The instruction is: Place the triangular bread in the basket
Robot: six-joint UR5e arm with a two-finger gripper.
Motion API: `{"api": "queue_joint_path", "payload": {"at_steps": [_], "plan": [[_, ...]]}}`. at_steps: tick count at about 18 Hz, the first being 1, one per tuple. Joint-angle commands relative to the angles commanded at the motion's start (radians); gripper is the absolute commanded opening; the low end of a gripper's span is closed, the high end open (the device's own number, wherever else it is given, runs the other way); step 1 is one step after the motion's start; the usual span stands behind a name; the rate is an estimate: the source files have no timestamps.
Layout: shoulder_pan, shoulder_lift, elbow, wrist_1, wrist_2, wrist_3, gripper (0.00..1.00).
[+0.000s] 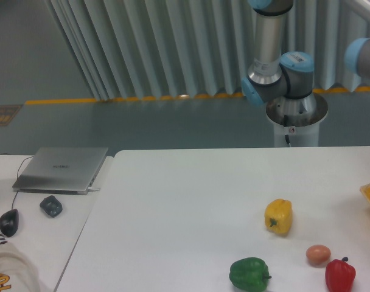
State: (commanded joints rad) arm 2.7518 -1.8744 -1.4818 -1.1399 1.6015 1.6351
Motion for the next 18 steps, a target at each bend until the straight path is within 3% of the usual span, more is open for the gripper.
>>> {"api": "queue_joint_path", "payload": {"at_steps": [4,5,6,18], "plan": [[0.029,-0.02,0.005,0.029,-0.002,0.014,0.52],[0.032,-0.022,0.005,0.043,0.0,0.014,0.65],[0.034,-0.023,0.003,0.045,-0.002,0.014,0.98],[0.014,-0.019,0.0,0.051,-0.006,0.014,1.0]]}}
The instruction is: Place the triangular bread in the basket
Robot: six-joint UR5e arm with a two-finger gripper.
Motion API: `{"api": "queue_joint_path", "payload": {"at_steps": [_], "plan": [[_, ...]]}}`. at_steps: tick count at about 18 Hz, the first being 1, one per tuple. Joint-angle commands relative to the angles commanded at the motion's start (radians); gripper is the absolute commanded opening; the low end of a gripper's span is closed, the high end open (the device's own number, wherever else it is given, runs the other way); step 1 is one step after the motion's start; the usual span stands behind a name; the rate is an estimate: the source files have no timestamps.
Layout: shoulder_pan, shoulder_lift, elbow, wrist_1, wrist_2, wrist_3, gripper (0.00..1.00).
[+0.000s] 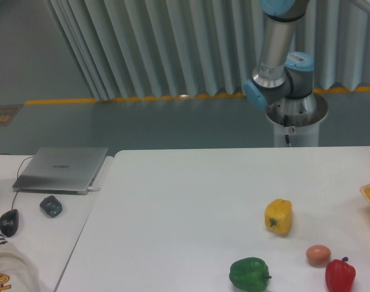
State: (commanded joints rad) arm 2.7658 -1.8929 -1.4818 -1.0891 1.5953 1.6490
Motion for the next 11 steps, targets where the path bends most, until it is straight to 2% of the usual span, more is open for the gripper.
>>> {"api": "queue_joint_path", "payload": {"at_steps": [4,11], "plan": [[-0.003,0.0,0.003,0.0,0.0,0.0,1.0],[-0.06,-0.002,0.006,0.0,0.002,0.0,1.0]]}}
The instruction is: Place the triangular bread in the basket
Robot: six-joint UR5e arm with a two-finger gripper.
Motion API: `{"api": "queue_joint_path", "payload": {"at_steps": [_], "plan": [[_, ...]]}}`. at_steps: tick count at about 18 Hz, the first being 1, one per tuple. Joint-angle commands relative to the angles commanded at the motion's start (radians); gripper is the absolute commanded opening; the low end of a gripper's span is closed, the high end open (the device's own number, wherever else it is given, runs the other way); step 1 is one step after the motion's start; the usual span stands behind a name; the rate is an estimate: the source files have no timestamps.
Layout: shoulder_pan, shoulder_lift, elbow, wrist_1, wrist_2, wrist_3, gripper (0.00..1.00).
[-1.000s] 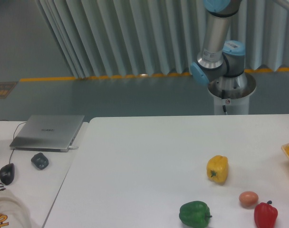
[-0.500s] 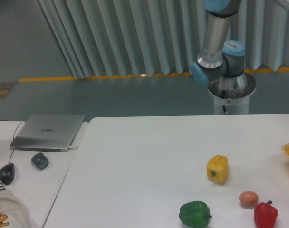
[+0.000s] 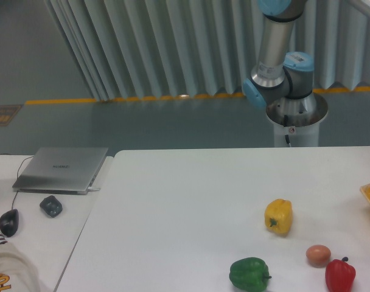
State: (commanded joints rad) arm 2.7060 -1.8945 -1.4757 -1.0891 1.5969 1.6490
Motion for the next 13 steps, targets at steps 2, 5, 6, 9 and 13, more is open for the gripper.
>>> {"api": "queue_joint_path", "payload": {"at_steps": [2,5,6,9,13], "plan": [[-0.005,0.003,-0.005,0.0,0.0,0.002,1.0],[-0.017,0.006,-0.005,-0.002,0.005,0.0,1.0],[-0.028,0.006,-0.003,-0.002,0.005,0.002,1.0],[-0.048,0.009,-0.006,-0.005,0.006,0.003,1.0],[-0.078,0.023,-0.02,-0.014,0.021,0.002,1.0]]}}
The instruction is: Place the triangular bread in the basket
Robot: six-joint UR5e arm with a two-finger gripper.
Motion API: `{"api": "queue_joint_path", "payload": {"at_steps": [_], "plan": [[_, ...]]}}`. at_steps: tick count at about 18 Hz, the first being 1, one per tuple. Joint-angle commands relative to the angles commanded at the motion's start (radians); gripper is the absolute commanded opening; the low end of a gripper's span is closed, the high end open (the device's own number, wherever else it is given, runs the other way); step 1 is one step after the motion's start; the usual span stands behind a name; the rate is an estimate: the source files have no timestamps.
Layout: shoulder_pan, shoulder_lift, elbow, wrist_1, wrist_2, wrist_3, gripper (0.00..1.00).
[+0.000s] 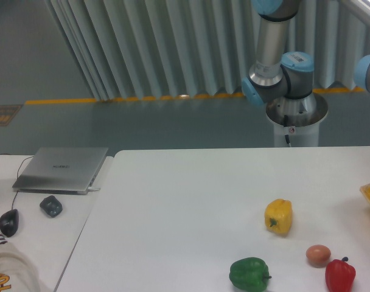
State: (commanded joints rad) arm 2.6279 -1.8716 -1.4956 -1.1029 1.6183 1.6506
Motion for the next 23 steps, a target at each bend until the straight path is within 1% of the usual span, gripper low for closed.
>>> {"api": "queue_joint_path", "payload": {"at_steps": [2,4,14,17,21,23], "plan": [[-0.029,0.012,-0.015,-0.012,0.029,-0.002,1.0],[-0.052,0.012,-0.02,-0.017,0.058,-0.005,1.0],[-0.048,0.009,-0.032,-0.014,0.066,-0.006,1.0],[-0.057,0.006,-0.035,-0.014,0.071,-0.017,1.0],[-0.104,0.011,-0.035,-0.018,0.072,-0.031,1.0],[-0.13,0.014,-0.034,-0.037,0.074,-0.06,1.0]]}}
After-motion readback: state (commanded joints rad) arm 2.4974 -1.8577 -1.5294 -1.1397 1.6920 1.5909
